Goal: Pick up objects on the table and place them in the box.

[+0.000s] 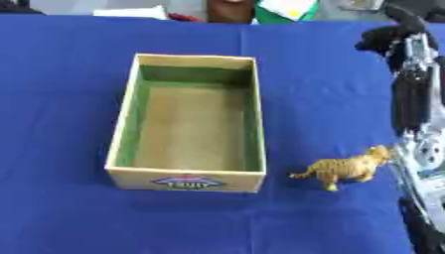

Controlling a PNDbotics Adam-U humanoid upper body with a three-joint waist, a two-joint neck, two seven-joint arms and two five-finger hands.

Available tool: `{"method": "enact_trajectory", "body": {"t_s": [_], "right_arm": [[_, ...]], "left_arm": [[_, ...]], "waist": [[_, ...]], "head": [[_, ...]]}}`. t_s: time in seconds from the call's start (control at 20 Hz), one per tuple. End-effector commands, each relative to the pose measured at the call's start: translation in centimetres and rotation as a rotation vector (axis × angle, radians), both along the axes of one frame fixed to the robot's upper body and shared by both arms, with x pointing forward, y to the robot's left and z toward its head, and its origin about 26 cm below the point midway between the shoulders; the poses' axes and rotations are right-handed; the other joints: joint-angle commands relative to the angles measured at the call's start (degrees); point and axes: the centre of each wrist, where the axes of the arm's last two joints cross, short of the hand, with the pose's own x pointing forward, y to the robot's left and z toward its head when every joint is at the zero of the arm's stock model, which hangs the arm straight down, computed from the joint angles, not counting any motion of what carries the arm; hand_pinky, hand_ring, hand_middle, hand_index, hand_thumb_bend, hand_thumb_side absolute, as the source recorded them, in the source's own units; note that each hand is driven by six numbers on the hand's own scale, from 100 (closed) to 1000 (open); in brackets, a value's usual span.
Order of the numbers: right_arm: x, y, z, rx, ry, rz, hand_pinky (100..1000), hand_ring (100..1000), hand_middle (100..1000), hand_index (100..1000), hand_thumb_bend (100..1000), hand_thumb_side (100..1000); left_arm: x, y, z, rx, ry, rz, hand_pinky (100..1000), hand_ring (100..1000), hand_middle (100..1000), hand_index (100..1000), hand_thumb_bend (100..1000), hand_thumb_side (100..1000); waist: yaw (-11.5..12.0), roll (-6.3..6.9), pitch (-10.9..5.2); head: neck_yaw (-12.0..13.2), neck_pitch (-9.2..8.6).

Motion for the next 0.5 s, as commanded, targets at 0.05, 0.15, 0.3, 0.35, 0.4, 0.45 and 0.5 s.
{"method": "enact_trajectory", "body": {"t_s": [0.05,0.15,0.3,0.35,0.4,0.45,0.5], "right_arm": [[-0.2,-0.4,1.5,-0.068,-0.038,-0.013,821,661,620,872,100,1000],[-0.3,-0.8,2.1,-0.121,-0.044,-0.026,822,671,629,867,100,1000],[-0.4,-1.4,2.9,-0.223,-0.048,-0.056,823,682,640,864,100,1000],[-0.4,-1.4,3.0,-0.235,-0.047,-0.06,823,682,640,864,100,1000],[-0.4,-1.4,3.0,-0.241,-0.047,-0.062,823,682,640,864,100,1000],[-0.4,-1.4,3.0,-0.244,-0.047,-0.063,823,682,640,864,100,1000],[-0.4,-1.4,2.9,-0.261,-0.04,-0.058,829,733,698,844,100,1000]], "left_arm": [[-0.2,0.1,0.7,0.018,-0.022,0.004,491,550,530,681,100,461],[-0.2,0.2,0.7,0.019,-0.021,0.006,491,550,530,681,100,460],[-0.3,0.3,0.6,0.022,-0.018,0.009,491,550,530,681,100,461],[-0.3,0.3,0.6,0.022,-0.018,0.009,491,550,530,681,100,461],[-0.3,0.3,0.6,0.022,-0.018,0.009,491,550,530,681,100,461],[-0.3,0.3,0.6,0.023,-0.018,0.009,491,550,530,681,100,461],[-0.3,0.4,0.6,0.031,-0.015,0.012,492,550,530,681,100,462]], "waist": [[-0.21,-0.03,-0.89],[-0.37,-0.12,-0.99],[-0.59,-0.2,-1.15],[-0.61,-0.2,-1.17],[-0.62,-0.21,-1.18],[-0.62,-0.21,-1.18],[-0.93,-0.58,-1.44]], "head": [[-0.2,-0.28],[-0.08,-0.06],[0.15,0.18],[0.18,0.2],[0.19,0.21],[0.19,0.21],[0.84,0.49]]}}
